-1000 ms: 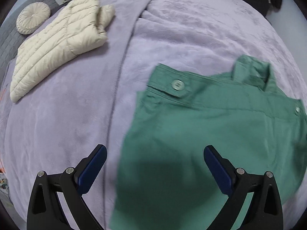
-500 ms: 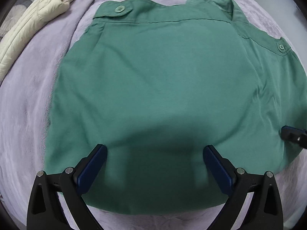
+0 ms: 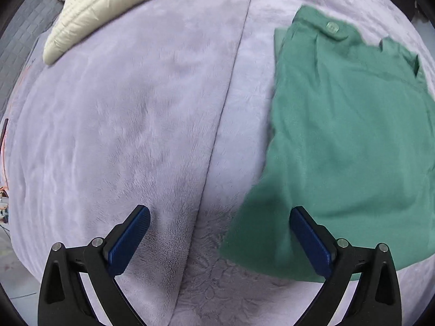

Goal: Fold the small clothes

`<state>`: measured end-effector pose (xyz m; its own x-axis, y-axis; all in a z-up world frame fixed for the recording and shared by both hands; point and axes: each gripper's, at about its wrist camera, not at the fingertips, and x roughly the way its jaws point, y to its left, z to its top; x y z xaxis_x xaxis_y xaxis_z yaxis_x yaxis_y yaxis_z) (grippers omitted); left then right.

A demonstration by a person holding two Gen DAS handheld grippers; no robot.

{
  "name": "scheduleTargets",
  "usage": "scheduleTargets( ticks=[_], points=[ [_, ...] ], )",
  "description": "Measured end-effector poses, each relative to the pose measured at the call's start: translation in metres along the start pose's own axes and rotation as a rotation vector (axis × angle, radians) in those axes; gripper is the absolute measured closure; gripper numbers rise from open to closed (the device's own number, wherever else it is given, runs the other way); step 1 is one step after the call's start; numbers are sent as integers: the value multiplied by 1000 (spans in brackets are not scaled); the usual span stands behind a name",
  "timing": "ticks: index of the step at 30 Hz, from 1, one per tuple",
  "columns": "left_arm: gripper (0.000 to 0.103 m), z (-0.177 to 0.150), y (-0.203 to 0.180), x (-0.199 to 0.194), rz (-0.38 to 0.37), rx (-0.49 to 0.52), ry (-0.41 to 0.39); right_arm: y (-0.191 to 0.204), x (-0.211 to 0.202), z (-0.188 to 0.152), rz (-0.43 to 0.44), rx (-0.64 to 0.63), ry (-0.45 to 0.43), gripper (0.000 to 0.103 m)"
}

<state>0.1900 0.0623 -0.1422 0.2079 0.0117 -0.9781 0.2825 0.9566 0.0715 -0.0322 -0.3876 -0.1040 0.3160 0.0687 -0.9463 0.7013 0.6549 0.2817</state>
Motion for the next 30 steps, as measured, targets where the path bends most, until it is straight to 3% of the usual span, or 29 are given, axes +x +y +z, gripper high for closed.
scheduleTargets(
  ticks=[2,7,10,13,18,23,30],
  points=[
    [0,17,-10,-15,-30,22,-55,15,-9,11,11,-65,-44,98],
    [0,73,-46,-20,-5,73,-155,57,4,58,17,-169,-83,98],
    [0,106,-55,-4,12,50,-161,60,21,78,-17,-168,-81,98],
    [0,119,-56,23,35,29,-128,31,34,92,-32,-93,-71,98],
    [0,110,-38,47,26,-16,-68,-4,37,92,18,19,-63,99],
    [0,99,-25,31,61,6,-59,-3,14,83,30,10,-67,98],
    [0,60,-25,-6,31,51,-56,12,-5,44,79,29,-33,96]
  ],
)
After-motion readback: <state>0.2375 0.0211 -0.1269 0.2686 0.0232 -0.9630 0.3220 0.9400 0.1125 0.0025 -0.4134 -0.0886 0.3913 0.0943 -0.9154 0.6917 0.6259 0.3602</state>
